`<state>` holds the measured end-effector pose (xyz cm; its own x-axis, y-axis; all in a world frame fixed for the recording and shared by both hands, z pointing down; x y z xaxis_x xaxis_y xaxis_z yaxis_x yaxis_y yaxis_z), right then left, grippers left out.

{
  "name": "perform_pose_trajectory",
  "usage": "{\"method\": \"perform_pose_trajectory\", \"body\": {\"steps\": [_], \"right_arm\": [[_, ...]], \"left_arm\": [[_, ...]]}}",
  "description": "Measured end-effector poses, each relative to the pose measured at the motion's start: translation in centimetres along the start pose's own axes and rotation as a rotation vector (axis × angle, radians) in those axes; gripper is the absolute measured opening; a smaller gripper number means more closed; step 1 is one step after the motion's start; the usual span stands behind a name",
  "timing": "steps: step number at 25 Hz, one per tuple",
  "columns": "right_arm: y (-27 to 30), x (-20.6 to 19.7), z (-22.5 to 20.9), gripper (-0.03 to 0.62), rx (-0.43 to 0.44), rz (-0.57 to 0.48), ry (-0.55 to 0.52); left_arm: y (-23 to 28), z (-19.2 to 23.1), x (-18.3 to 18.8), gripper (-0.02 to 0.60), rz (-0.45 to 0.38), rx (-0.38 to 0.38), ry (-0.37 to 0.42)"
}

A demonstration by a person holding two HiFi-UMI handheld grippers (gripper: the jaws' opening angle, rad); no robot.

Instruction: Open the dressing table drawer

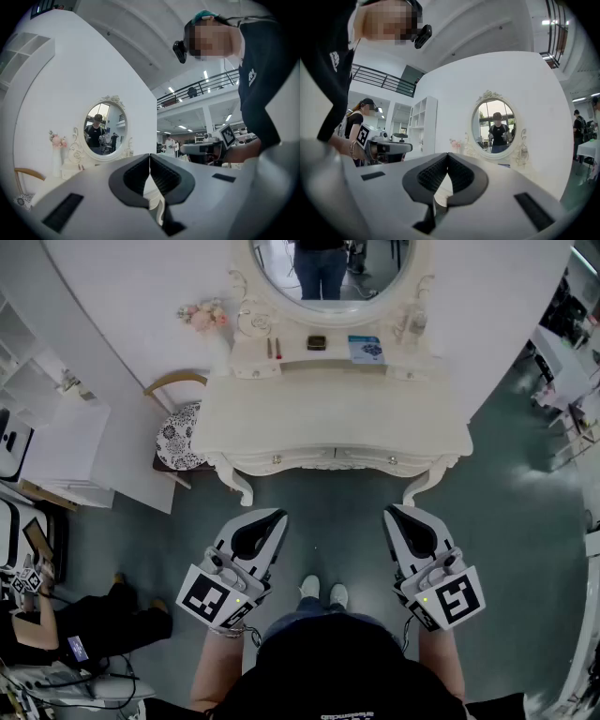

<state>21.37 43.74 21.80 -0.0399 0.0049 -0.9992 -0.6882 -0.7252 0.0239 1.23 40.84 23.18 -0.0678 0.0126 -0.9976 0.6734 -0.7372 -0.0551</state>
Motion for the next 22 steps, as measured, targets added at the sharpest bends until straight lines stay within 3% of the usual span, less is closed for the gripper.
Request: {"method": "perform_pose_trajectory", "body": {"steps": [14, 22], "right_arm": [[-0.2, 0.0, 1.1, 0.018, -0.001, 0.006, 0.019], [1.6, -0.1, 1.3, 0.018, -0.006, -0.002, 0.032]], "left_arm": [[-1.2, 0.2, -0.1, 0.018, 0.001, -0.008, -0.014], [-2.2, 2.7, -0.8, 0.018, 0.024, 0.001, -0.013]]}}
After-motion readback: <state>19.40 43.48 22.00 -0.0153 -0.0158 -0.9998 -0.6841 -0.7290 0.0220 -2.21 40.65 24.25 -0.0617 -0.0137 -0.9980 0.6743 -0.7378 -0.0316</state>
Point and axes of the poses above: the fingertips, and each gripper's own axes: y forward along the fingers, z to its left, x out of its top, the point moved 4 cm from there along -y, backward along the fingers, and after that the axes turned 11 degrees about x, right-handed, at the moved point
